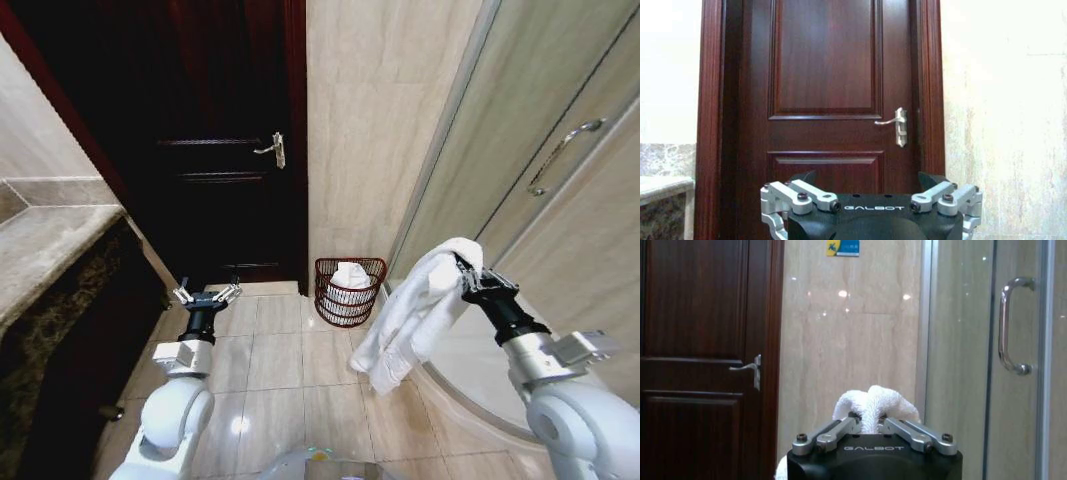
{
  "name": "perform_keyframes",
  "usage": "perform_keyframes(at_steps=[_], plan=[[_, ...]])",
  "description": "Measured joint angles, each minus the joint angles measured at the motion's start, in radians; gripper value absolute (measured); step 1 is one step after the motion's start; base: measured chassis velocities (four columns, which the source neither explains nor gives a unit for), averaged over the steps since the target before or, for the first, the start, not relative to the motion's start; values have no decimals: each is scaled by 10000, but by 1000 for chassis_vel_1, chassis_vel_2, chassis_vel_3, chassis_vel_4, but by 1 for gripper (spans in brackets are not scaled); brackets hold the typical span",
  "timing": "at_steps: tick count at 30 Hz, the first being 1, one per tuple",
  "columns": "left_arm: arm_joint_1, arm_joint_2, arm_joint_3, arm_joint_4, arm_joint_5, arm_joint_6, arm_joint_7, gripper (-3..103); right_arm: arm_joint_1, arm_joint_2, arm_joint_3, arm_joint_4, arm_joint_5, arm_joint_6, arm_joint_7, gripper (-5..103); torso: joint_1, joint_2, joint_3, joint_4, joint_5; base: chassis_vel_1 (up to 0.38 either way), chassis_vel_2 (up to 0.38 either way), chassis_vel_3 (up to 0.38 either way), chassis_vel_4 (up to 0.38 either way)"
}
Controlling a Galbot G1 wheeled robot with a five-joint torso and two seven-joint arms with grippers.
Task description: Discard the used towel into the hamper.
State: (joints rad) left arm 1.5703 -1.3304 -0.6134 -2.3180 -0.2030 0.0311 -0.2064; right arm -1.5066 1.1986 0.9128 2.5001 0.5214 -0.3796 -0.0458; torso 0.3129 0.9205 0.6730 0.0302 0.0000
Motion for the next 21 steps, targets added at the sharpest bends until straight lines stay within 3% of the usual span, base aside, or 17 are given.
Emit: perform_keyframes(at_steps=[21], plan=[[-23, -78, 28, 99, 58, -13, -90, 100, 41, -125, -12, 0, 27, 7, -76, 5, 420, 963, 542, 0, -1, 0, 0, 0, 0]])
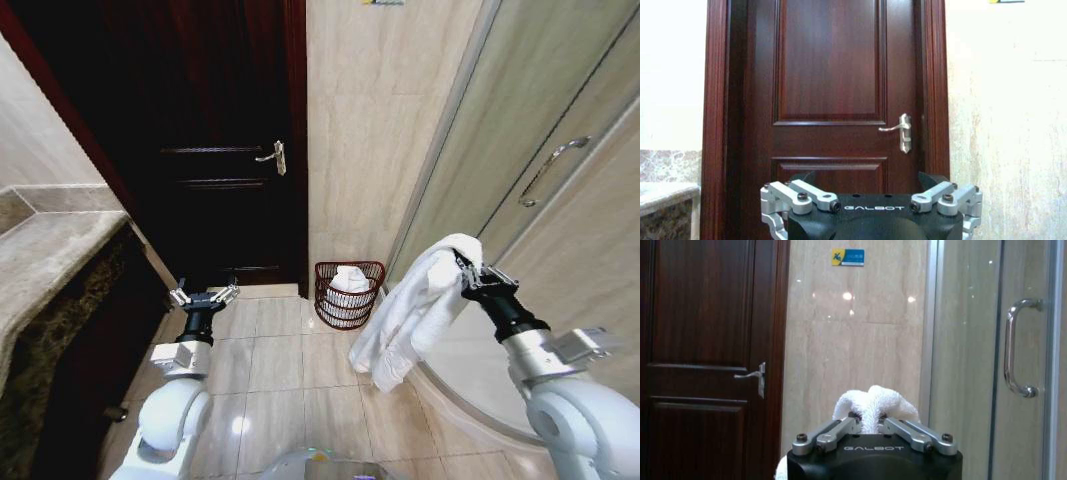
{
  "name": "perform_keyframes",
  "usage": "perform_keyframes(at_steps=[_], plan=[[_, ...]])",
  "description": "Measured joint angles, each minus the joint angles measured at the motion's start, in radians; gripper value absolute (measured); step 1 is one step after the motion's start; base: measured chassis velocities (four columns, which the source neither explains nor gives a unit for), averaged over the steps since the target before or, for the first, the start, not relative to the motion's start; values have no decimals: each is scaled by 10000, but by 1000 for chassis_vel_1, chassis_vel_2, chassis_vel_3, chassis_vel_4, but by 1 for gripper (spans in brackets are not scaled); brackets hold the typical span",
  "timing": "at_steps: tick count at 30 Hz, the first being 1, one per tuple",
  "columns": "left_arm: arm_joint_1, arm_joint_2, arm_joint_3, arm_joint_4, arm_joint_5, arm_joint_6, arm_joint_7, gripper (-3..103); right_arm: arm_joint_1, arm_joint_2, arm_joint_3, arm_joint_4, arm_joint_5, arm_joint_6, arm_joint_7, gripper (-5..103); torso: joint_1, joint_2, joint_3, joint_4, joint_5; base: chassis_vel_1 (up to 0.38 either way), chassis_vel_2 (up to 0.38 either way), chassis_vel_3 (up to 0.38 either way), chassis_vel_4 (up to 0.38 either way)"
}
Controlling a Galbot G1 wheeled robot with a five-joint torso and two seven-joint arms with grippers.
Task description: Discard the used towel into the hamper.
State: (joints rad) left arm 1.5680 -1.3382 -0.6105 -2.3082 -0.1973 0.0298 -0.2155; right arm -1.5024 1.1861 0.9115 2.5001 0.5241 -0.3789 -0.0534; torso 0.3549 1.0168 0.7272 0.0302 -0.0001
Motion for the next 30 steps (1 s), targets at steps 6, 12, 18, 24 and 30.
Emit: perform_keyframes(at_steps=[6, 12, 18, 24, 30], plan=[[26, -33, 240, 23, 178, 83, 4, 100, -1, 104, -6, 0, -97, 204, -35, 5, 50, 104, 51, 0, 1, 0, 0, 0, 0], [20, 12, 229, 55, 177, 30, 4, 100, 8, 193, -33, 0, -144, 233, -129, 5, 45, 95, 43, 0, 1, 0, 0, 0, 0], [20, 28, 218, 128, 141, -59, -12, 100, 54, 208, -68, 0, -183, 233, -232, 5, 30, 68, 25, 0, 1, -21, 38, 31, -29], [60, -37, 428, 54, 139, 101, 0, 100, 12, 168, -44, 0, -190, 252, -335, 5, 25, 31, 12, 0, 2, -159, 141, 170, -144], [87, -72, 459, 45, 180, 114, 64, 100, -5, 169, -73, 0, -180, 361, -383, 5, 21, 16, 4, 0, 2, -157, 176, 189, -167]])
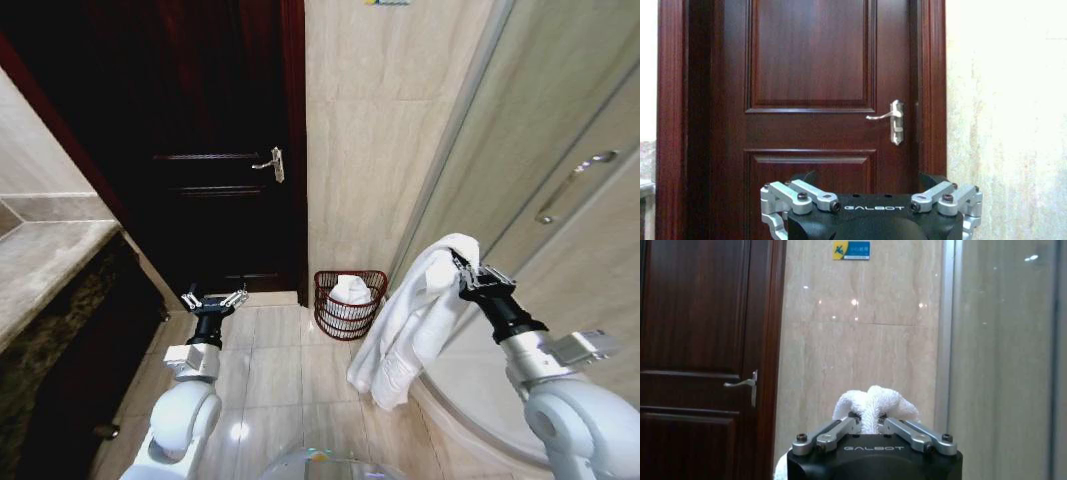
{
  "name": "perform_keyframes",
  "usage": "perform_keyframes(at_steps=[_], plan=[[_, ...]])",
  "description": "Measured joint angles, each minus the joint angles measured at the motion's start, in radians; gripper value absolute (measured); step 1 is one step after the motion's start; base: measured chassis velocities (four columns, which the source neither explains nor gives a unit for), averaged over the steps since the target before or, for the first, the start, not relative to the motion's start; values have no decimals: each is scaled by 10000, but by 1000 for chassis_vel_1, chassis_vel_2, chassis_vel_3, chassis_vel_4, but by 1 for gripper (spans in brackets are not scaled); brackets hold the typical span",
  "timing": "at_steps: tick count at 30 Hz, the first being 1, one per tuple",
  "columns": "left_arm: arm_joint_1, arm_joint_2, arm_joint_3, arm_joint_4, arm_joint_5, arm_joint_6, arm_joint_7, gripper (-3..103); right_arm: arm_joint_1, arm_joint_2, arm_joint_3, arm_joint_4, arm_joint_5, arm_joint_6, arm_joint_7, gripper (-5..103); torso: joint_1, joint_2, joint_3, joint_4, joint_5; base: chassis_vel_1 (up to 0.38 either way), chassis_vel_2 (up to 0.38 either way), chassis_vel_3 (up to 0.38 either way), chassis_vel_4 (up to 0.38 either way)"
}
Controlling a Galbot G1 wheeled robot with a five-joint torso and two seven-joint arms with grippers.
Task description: Discard the used towel into the hamper.
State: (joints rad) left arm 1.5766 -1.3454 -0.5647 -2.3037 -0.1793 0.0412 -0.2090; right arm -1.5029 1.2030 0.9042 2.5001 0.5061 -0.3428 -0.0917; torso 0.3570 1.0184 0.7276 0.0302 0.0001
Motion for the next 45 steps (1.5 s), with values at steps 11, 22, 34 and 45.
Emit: perform_keyframes(at_steps=[11, 22, 34, 45], plan=[[116, -91, -67, 193, 114, -436, -87, 100, 193, -55, -32, -50, 143, -50, 260, 5, -25, -15, -18, 3, -3, 12, 56, 57, 21], [58, -5, 125, 902, 128, -482, -241, 100, 2281, -993, -751, -1496, 883, -275, 483, 5, -22, -35, -21, 2, -1, 12, -3, 2, 10], [-655, -195, 311, 1170, 511, -575, -836, 100, 5210, -1362, -1888, -2948, 1126, -580, 222, 5, -24, -40, -26, 0, -1, 0, 0, 0, 0], [-675, -598, 946, 1298, 1266, -656, -967, 100, 6901, -2217, -2242, -3997, 1687, -544, 141, 5, -29, -45, -28, 0, 1, 0, 0, 0, 0]])
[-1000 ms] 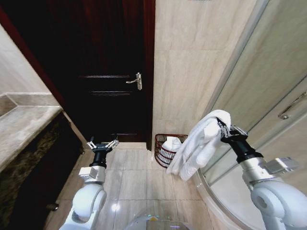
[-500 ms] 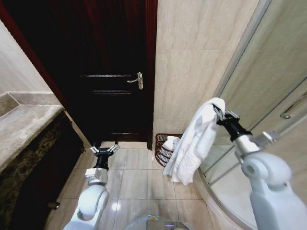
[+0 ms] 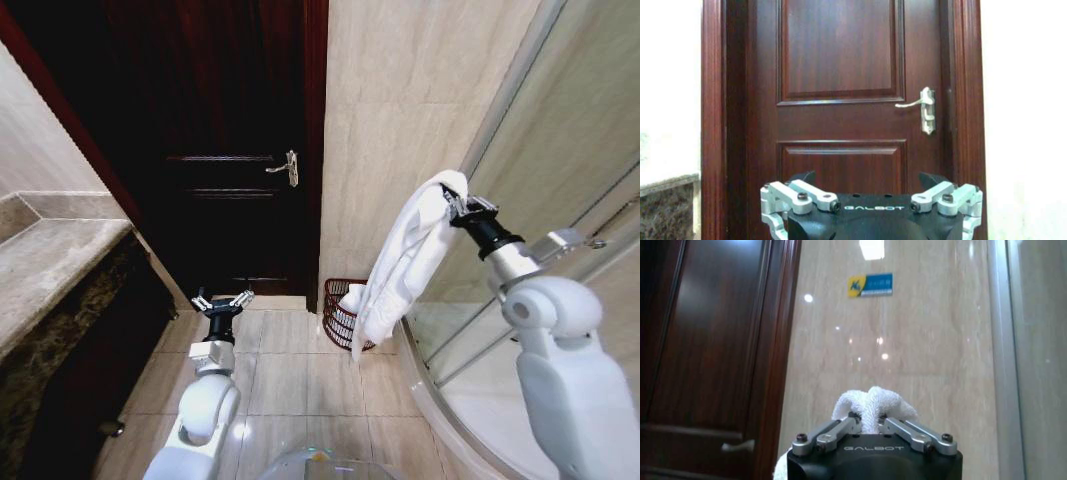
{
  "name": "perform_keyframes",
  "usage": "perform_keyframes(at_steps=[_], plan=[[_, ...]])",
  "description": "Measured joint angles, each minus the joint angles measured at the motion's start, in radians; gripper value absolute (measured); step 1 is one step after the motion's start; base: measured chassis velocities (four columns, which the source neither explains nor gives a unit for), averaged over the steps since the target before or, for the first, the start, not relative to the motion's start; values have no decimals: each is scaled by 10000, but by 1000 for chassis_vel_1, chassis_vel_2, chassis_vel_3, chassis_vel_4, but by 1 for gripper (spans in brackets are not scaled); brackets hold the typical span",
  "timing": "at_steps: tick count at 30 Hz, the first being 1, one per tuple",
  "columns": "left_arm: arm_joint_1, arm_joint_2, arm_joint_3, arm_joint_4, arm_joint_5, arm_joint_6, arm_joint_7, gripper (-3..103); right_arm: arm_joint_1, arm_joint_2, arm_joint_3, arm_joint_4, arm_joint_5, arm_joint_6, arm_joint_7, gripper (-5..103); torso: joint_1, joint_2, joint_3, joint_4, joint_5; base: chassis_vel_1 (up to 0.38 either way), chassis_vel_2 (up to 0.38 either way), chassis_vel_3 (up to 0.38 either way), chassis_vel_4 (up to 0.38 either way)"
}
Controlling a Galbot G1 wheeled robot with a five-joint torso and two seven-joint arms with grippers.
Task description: Discard the used towel into the hamper.
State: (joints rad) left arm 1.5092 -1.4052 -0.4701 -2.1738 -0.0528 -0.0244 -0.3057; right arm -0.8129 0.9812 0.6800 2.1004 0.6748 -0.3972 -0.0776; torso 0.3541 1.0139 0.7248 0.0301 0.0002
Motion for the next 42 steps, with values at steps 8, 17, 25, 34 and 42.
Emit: perform_keyframes(at_steps=[8, 17, 25, 34, 42], plan=[[10, -177, 71, 64, 136, -77, 34, 100, 2082, 86, -1085, -1115, 453, 32, 429, 5, 0, -1, -1, 0, -4, 0, 0, 0, 0], [4, -254, -45, 96, 136, -126, 51, 100, 4750, 489, -2235, -3402, 276, 429, 553, 5, 1, -3, 0, 2, -3, 0, 0, 0, 0], [14, -190, -113, 154, 89, -161, 56, 100, 6436, -5, -3191, -4840, 33, 404, 408, 5, -1, -3, -2, -2, -2, 0, 0, 0, 0], [146, 123, -257, 228, -39, -270, 83, 100, 7767, 175, -4402, -6227, -281, 430, 284, 5, -1, -3, -3, 3, -6, 0, 0, 0, 0], [-85, 181, -194, 280, -180, -303, 86, 100, 8297, 811, -4833, -7511, -877, 746, 297, 5, 1, -5, -1, 2, 1, 0, 0, 0, 0]])
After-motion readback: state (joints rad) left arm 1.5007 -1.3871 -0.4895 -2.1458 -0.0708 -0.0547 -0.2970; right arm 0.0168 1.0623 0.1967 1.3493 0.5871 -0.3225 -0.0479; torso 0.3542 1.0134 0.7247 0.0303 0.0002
